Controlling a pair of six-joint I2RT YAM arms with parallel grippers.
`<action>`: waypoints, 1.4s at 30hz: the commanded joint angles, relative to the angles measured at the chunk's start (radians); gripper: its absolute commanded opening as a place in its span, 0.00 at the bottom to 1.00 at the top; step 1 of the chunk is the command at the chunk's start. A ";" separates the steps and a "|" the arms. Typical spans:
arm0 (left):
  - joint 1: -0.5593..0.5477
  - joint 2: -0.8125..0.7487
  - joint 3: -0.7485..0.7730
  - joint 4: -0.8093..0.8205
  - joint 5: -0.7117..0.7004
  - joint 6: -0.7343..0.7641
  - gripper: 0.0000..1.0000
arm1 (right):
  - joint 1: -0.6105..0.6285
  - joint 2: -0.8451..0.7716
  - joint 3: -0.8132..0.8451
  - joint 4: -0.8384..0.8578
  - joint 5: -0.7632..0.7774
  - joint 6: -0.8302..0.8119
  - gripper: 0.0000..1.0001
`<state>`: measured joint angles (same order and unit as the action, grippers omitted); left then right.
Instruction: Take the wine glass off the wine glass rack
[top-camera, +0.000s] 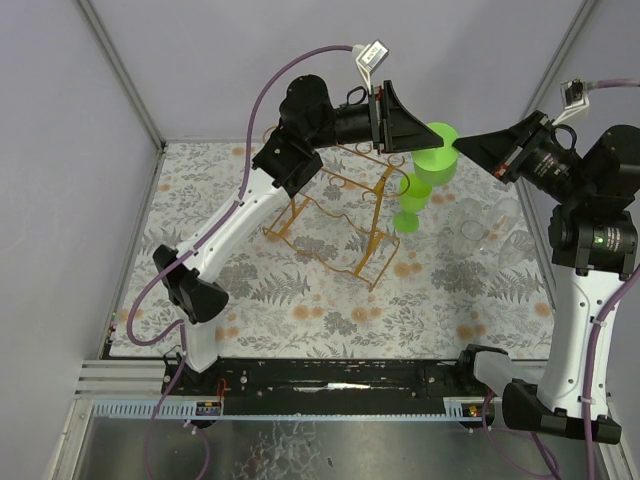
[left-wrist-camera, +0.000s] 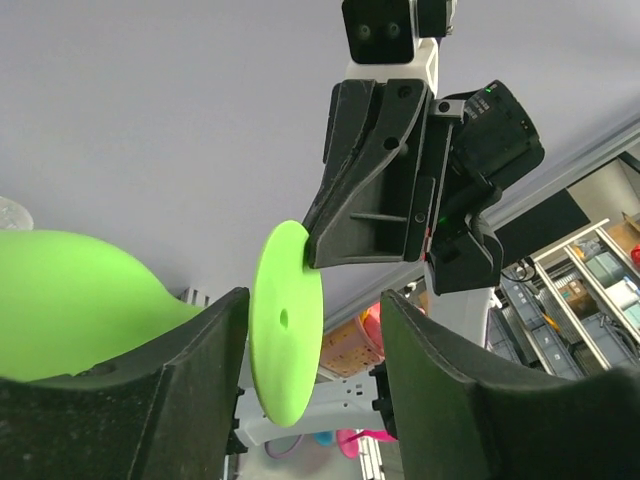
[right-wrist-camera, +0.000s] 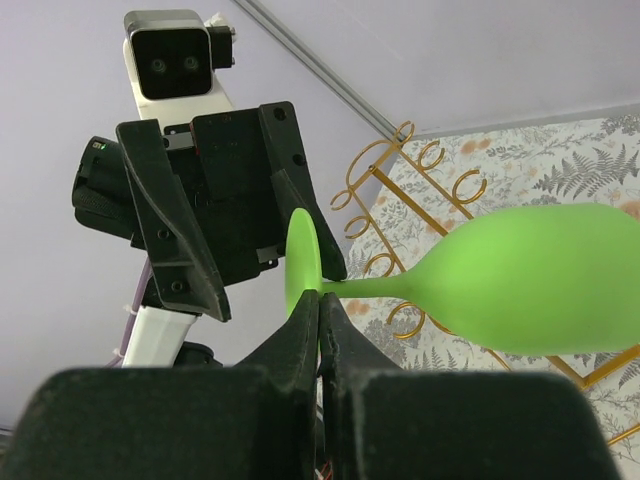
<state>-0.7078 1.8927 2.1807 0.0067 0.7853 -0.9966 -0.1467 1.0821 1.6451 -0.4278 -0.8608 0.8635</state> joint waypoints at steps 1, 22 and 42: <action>-0.021 -0.005 0.038 0.060 0.021 -0.013 0.49 | 0.002 -0.014 0.009 0.075 -0.035 -0.012 0.00; -0.019 -0.043 0.038 0.037 0.117 0.419 0.00 | 0.002 -0.061 0.117 -0.138 0.148 -0.119 0.59; -0.226 -0.337 -0.345 -0.306 0.170 1.913 0.00 | 0.002 0.005 0.288 -0.395 0.209 -0.041 0.98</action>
<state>-0.9085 1.5963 1.8927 -0.1875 0.9661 0.5598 -0.1459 1.0508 1.8881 -0.7677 -0.6174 0.8383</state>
